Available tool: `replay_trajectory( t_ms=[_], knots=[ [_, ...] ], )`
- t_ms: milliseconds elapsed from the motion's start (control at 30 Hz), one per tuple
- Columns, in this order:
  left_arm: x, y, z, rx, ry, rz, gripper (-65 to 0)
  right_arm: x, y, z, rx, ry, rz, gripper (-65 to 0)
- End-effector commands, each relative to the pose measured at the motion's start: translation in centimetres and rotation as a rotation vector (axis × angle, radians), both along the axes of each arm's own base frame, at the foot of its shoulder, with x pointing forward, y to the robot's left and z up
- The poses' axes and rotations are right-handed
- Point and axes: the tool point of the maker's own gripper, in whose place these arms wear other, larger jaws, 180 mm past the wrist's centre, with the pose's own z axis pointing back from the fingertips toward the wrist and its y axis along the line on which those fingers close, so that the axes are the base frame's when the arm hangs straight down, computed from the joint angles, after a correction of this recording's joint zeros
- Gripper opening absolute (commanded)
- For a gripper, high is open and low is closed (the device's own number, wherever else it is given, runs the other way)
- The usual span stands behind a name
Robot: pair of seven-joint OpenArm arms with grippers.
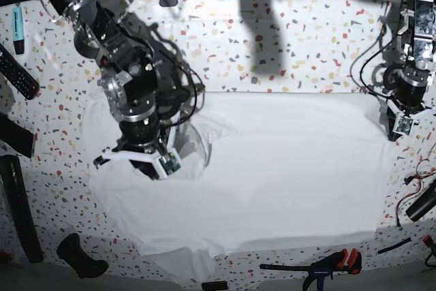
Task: Fold the T-shirt properly
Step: 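Drag the grasped fabric with the right gripper toward the hem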
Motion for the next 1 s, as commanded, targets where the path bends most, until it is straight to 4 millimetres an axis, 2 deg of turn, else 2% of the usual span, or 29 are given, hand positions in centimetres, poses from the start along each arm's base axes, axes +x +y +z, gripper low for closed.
replay_trajectory(
  t_ms=[0,267,433,633,800,967],
  knots=[
    [0.8,0.9,1.8,0.017,-0.058,0.007,-65.0,1.1,0.0,2.4,-0.002,-0.072,0.011,-65.0],
    [0.2,2.3,-0.7,0.004,-0.014,0.038,-65.0,3.5,0.7,2.8,0.006,-0.067,0.032,-65.0],
    [0.7,3.1,-1.3,-0.009,-0.030,0.048,-65.0,5.6,1.9,1.4,0.007,-0.040,0.057,-65.0],
    [2.3,3.5,-0.3,-0.013,-0.056,0.062,-65.0,8.4,3.0,-0.3,0.024,-0.005,0.040,-65.0],
    [3.4,3.8,0.6,-0.013,-0.065,0.075,-65.0,10.1,3.5,-0.6,0.035,0.010,0.025,-65.0],
    [4.0,3.8,1.2,-0.013,-0.082,0.076,-65.0,10.9,4.1,-0.2,0.074,0.018,0.023,-65.0]
  ],
)
